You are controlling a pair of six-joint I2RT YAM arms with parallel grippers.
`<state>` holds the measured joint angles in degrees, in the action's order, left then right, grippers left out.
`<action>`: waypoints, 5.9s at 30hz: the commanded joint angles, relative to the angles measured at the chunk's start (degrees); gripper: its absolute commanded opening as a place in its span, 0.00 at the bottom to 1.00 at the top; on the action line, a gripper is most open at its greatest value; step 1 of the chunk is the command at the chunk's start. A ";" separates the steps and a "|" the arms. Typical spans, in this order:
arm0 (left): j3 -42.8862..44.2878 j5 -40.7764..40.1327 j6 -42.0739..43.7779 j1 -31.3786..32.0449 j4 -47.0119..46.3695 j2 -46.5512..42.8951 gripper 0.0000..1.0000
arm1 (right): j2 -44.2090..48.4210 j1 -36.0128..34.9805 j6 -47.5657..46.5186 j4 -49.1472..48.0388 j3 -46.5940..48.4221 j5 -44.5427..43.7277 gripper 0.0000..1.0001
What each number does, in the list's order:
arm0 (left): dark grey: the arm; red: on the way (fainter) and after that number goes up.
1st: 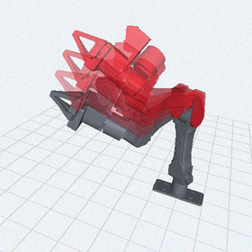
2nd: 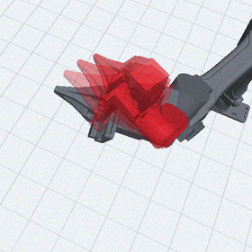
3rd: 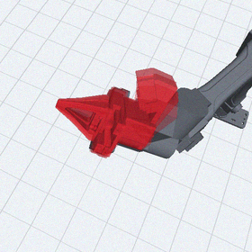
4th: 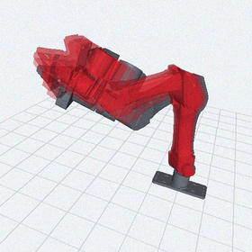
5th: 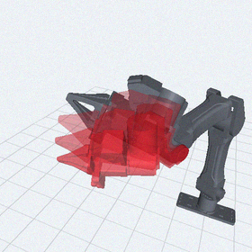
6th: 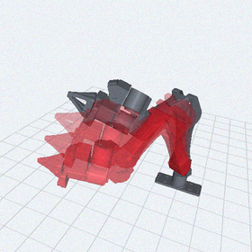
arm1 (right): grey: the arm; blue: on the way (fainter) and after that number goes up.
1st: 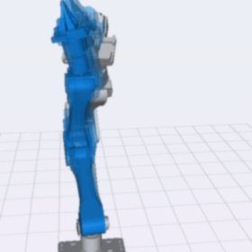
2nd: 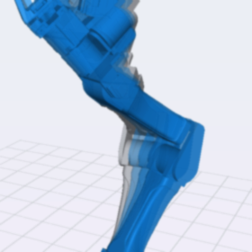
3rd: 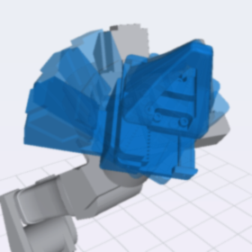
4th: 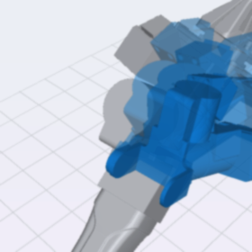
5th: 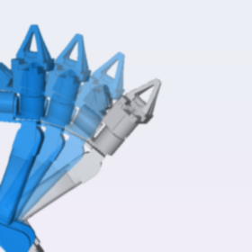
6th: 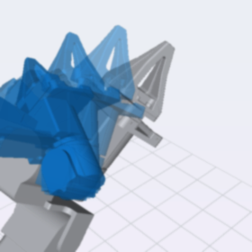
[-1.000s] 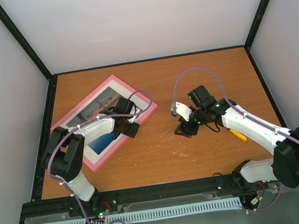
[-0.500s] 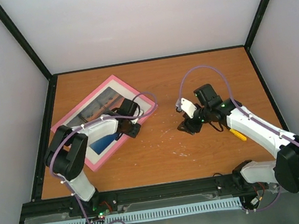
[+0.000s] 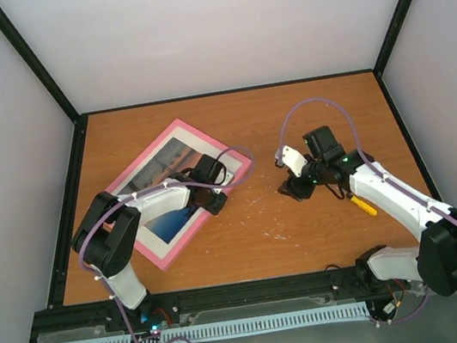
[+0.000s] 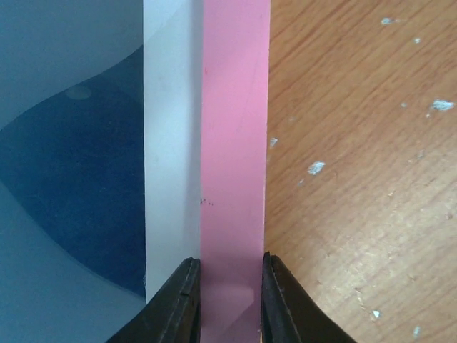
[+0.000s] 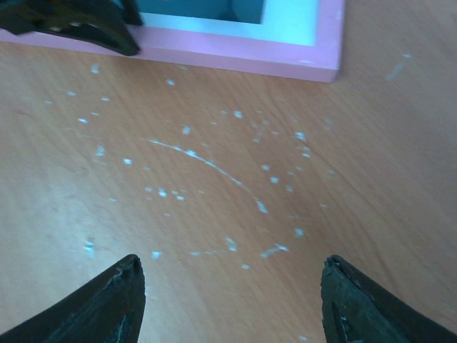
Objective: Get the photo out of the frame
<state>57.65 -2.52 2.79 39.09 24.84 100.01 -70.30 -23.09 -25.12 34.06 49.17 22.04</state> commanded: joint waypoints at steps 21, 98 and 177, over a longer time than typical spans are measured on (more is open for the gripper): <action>0.60 16.96 -1.22 1.69 -3.78 -5.76 0.01 | 7.98 1.06 -39.57 -0.88 -3.09 -13.37 0.66; 0.36 9.31 -5.01 4.46 3.57 -34.37 0.70 | 2.59 -13.91 -41.75 -31.94 -9.79 -30.89 0.04; 44.79 -18.93 -0.86 22.93 36.10 -16.83 0.01 | 16.80 -10.91 -3.72 13.56 30.38 -20.75 0.71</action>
<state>95.26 -20.82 6.63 62.67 64.01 83.74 -54.76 -35.97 -37.19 52.12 81.52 5.43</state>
